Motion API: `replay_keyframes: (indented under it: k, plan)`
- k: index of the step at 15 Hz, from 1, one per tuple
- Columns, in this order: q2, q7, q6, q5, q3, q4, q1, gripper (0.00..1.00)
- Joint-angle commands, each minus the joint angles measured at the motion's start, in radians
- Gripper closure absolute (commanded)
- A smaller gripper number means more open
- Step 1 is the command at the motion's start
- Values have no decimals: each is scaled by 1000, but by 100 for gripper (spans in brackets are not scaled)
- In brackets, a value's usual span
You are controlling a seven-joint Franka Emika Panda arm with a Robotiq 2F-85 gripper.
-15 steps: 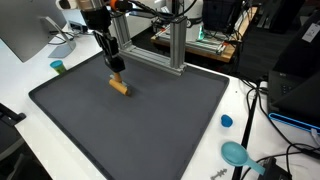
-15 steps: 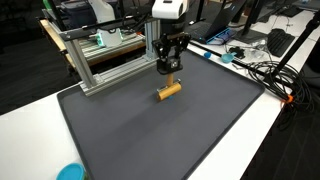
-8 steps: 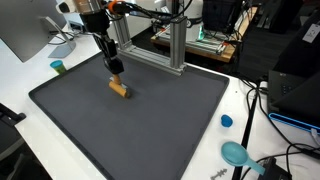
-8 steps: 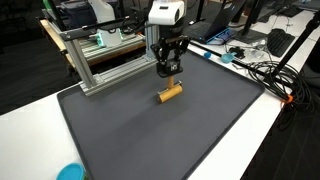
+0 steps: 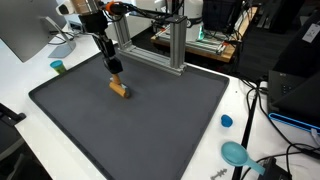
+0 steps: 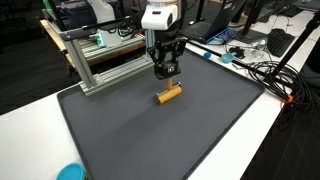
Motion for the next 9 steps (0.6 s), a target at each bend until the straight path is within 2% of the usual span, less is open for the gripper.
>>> replay_keyframes:
  k: [1, 9]
  plan:
    - [19, -19, -22, 10, 6, -38, -7, 78]
    - [65, 111, 23, -83, -16, 9, 46, 78]
